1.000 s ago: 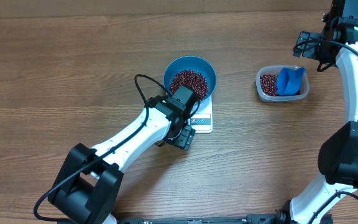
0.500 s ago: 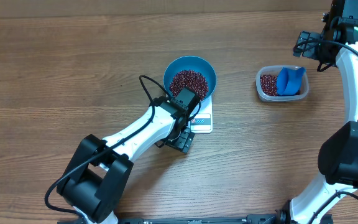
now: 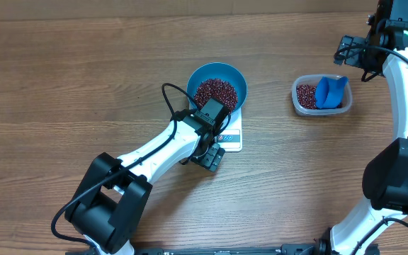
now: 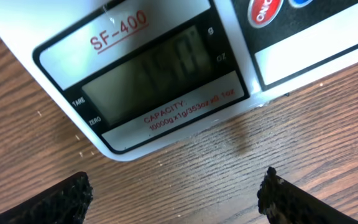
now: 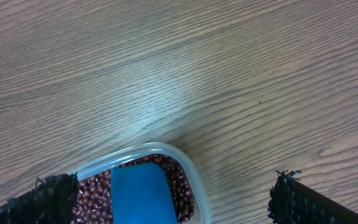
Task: Scoop item into bowl and weigh 150g on scale
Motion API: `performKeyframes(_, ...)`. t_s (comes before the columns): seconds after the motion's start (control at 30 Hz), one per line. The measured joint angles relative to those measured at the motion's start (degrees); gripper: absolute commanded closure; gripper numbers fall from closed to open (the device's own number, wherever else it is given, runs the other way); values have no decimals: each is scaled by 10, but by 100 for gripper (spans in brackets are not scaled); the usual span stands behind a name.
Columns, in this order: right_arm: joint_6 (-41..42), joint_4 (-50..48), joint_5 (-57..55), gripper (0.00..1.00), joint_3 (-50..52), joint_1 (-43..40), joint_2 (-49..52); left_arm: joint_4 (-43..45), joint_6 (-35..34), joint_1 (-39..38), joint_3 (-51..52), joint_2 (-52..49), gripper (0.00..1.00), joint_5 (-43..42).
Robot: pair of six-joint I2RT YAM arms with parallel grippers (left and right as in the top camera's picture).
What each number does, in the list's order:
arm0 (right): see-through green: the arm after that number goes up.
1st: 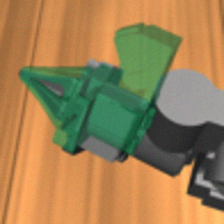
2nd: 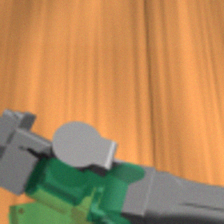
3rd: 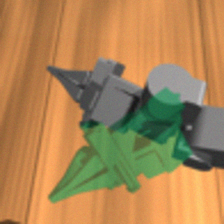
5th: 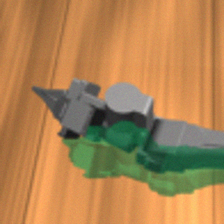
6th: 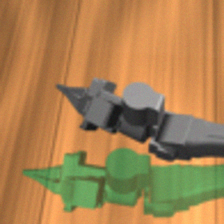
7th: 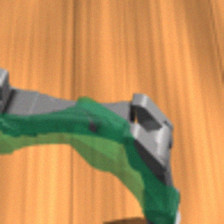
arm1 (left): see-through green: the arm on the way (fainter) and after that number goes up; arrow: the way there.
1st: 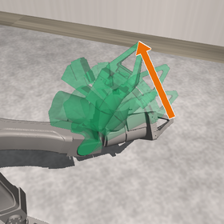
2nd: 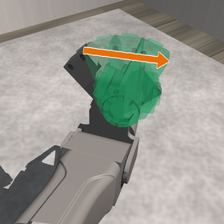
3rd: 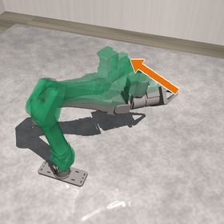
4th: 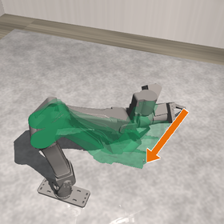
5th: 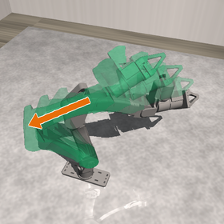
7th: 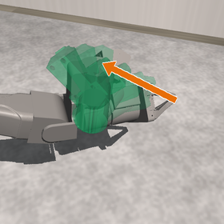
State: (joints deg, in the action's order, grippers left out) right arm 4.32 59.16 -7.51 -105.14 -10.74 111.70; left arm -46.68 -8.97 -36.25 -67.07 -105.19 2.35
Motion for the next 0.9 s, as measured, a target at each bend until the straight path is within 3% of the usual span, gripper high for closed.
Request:
performKeyframes(0.43,0,0,0,0,0,0,0,12,5,19,0,0,7,-4)
performKeyframes(0.47,0,0,0,0,0,0,0,11,11,19,0,0,0,-7)
performKeyframes(0.77,0,0,0,0,0,0,0,6,19,19,0,0,0,-12)
performKeyframes(0.83,0,0,0,0,0,0,0,5,20,19,0,0,5,-13)
performKeyframes(0.9,0,0,0,0,0,0,0,3,22,19,0,0,0,-13)
